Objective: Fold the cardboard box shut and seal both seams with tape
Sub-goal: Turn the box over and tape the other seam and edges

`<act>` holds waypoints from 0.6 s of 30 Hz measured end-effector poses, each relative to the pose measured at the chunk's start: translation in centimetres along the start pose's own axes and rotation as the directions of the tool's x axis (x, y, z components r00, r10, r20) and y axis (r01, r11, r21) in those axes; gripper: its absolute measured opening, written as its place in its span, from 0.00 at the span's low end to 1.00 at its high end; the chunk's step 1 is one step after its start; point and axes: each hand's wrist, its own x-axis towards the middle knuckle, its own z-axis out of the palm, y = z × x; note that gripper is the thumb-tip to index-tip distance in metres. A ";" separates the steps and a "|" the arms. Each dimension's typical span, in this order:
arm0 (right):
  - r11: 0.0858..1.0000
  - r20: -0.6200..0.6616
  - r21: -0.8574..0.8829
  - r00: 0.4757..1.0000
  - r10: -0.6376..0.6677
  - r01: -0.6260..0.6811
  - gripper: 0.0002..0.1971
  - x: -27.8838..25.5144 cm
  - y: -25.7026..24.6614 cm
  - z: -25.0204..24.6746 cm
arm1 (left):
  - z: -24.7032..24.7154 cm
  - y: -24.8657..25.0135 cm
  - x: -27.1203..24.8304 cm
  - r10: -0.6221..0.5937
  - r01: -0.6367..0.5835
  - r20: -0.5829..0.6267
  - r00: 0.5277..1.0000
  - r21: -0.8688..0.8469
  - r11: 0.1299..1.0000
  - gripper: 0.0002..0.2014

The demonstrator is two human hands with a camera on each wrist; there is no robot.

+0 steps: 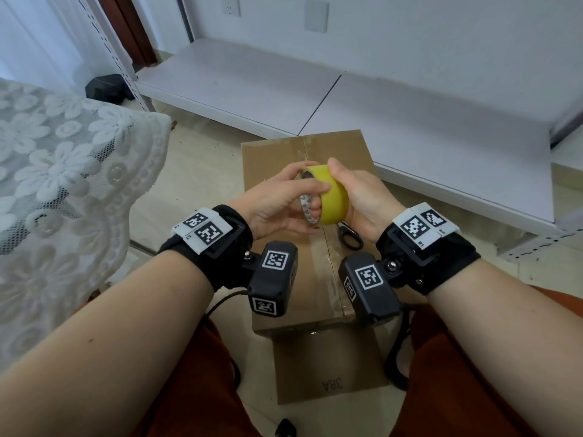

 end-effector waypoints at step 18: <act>0.965 0.247 -0.210 0.963 -0.103 0.157 0.18 0.2 0.7 -0.3 | -1.0 -0.2 0.9 -0.218 0.198 -0.061 0.974 -0.236 0.951 0.29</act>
